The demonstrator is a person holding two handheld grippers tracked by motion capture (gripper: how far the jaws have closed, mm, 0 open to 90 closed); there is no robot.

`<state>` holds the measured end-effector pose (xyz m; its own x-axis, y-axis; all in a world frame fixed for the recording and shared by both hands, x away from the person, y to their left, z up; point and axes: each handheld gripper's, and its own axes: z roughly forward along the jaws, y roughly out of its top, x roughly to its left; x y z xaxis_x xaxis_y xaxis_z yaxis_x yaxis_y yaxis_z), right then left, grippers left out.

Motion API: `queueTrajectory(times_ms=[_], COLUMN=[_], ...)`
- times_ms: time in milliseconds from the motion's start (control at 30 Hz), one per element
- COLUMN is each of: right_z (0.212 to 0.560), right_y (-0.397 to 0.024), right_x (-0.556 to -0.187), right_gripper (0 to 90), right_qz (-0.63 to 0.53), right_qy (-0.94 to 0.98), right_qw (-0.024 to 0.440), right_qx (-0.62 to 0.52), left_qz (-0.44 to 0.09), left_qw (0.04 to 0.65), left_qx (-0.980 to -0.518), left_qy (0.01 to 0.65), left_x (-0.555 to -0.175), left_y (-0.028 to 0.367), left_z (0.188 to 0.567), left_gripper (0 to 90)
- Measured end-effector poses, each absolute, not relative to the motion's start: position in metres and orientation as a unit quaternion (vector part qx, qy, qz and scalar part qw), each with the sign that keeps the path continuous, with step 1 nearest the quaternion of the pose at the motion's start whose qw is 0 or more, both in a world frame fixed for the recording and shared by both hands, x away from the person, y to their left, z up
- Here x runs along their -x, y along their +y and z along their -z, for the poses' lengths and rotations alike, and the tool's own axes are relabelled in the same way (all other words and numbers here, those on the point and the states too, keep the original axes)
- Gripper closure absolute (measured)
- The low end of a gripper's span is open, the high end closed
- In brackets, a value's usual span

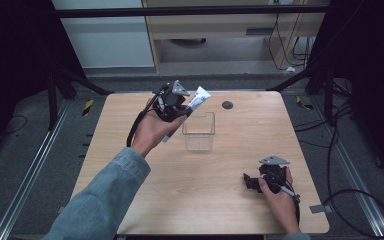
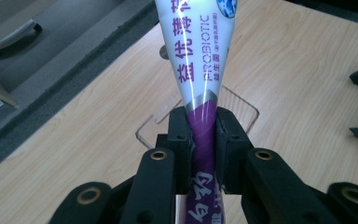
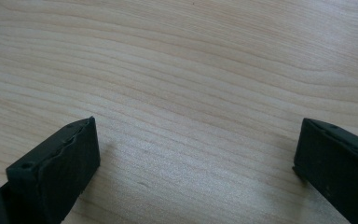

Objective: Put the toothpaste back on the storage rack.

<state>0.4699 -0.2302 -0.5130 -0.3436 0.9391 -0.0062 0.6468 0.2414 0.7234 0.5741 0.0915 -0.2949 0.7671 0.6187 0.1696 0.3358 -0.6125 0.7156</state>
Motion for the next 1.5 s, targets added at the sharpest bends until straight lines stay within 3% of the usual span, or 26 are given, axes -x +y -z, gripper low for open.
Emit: queueTrajectory(times_ms=[1500], right_z=[0.513], right_y=[-0.231], right_x=[-0.47], right_gripper=[0.3], right_qz=[-0.323], right_qy=[0.755], right_qw=[0.228], right_qx=[-0.523], left_qz=[-0.223], left_qw=[0.42], left_qx=[-0.837], left_qy=[0.269], left_x=[-0.61], left_y=[0.053], left_z=[0.291], left_gripper=[77.9])
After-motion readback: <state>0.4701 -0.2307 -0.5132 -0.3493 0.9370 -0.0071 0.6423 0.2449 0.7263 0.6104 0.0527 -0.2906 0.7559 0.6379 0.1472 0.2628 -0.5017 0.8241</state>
